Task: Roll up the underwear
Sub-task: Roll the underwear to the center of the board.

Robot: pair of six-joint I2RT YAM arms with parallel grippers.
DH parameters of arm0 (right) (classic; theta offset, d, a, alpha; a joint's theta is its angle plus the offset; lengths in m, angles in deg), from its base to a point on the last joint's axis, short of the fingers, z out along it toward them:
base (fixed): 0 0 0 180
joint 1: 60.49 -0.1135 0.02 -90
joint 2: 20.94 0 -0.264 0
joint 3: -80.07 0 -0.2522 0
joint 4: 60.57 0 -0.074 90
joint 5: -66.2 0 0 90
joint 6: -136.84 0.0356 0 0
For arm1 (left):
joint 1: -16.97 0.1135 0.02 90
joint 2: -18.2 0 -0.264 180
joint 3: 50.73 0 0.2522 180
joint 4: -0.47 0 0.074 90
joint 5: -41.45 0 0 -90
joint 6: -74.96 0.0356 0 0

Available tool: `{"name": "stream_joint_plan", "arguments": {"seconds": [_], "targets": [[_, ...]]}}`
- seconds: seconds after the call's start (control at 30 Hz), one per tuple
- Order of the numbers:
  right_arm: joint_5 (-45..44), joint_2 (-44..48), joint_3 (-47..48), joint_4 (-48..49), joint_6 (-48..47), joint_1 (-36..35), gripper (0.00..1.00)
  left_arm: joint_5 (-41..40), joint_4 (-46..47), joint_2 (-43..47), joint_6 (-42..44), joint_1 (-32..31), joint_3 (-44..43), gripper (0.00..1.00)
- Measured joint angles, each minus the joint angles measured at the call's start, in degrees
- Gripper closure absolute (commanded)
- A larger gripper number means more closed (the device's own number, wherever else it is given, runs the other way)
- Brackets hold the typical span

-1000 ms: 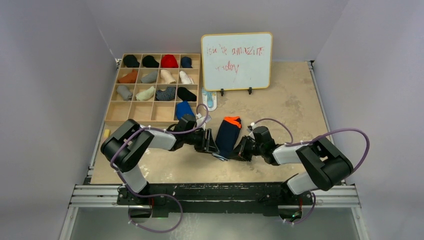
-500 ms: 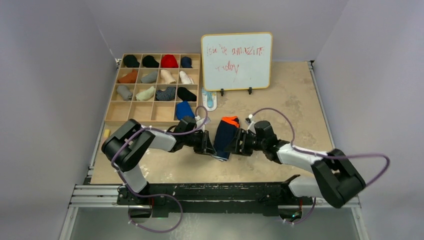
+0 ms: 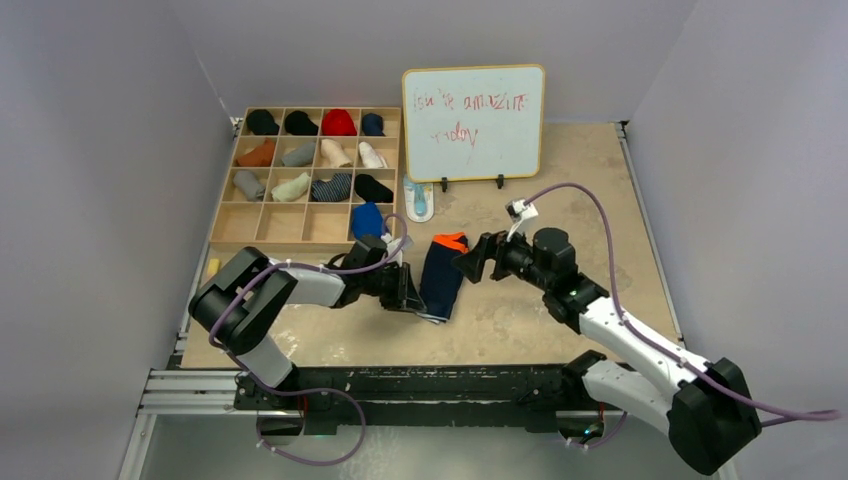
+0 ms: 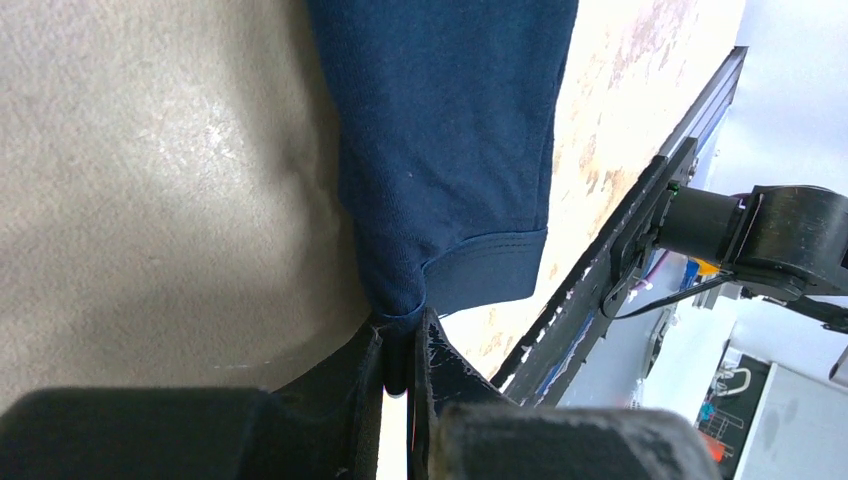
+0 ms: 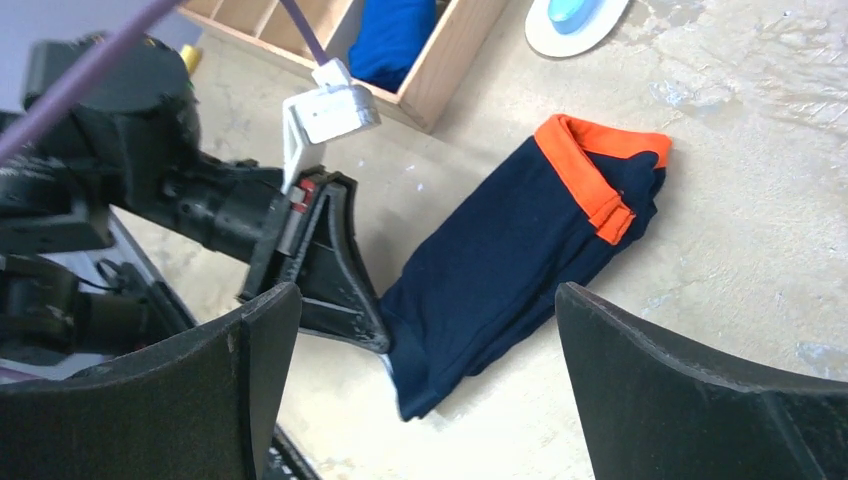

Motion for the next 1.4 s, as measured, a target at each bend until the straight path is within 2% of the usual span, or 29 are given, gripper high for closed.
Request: {"name": "stream_joint_plan", "arguments": {"seconds": [0.1,0.27,0.4,0.53,0.63,0.83,1.03,1.2,1.4], "targets": [[2.1,-1.8,-4.2,6.6,-2.6,0.0,0.16,0.2,-1.0,0.0,0.0,0.3,0.0,1.00],[5.8,-5.0,-6.9,10.6,-12.2,-1.8,0.17,1.1,-1.6,0.0,0.0,1.1,0.0,1.00],[4.5,-4.1,-7.5,12.2,-24.3,-9.2,0.17,1.7,-2.1,0.0,0.0,1.5,0.0,1.00],[-4.5,-2.5,-9.8,12.9,-38.1,-23.5,0.19,2.1,-2.5,0.0,0.0,1.7,0.0,1.00],[-14.3,-5.1,-9.9,12.1,-45.9,-34.7,0.27,2.3,-2.7,0.0,0.0,1.9,0.0,1.00],[-28.7,-11.9,-9.9,12.0,-53.3,-45.4,0.36,3.0,-3.3,0.0,0.0,2.5,0.0,1.00],[-34.2,-18.0,-9.9,13.2,-57.5,-48.3,0.36,3.4,-3.8,0.0,0.0,2.5,0.0,1.00],[-36.4,-18.2,-10.3,14.6,-58.9,-48.4,0.35,3.5,-4.0,0.0,0.1,2.5,0.0,1.00],[-37.0,-18.2,-10.3,14.7,-59.1,-48.4,0.29,3.5,-4.1,0.0,0.3,2.5,0.0,1.00]]}}
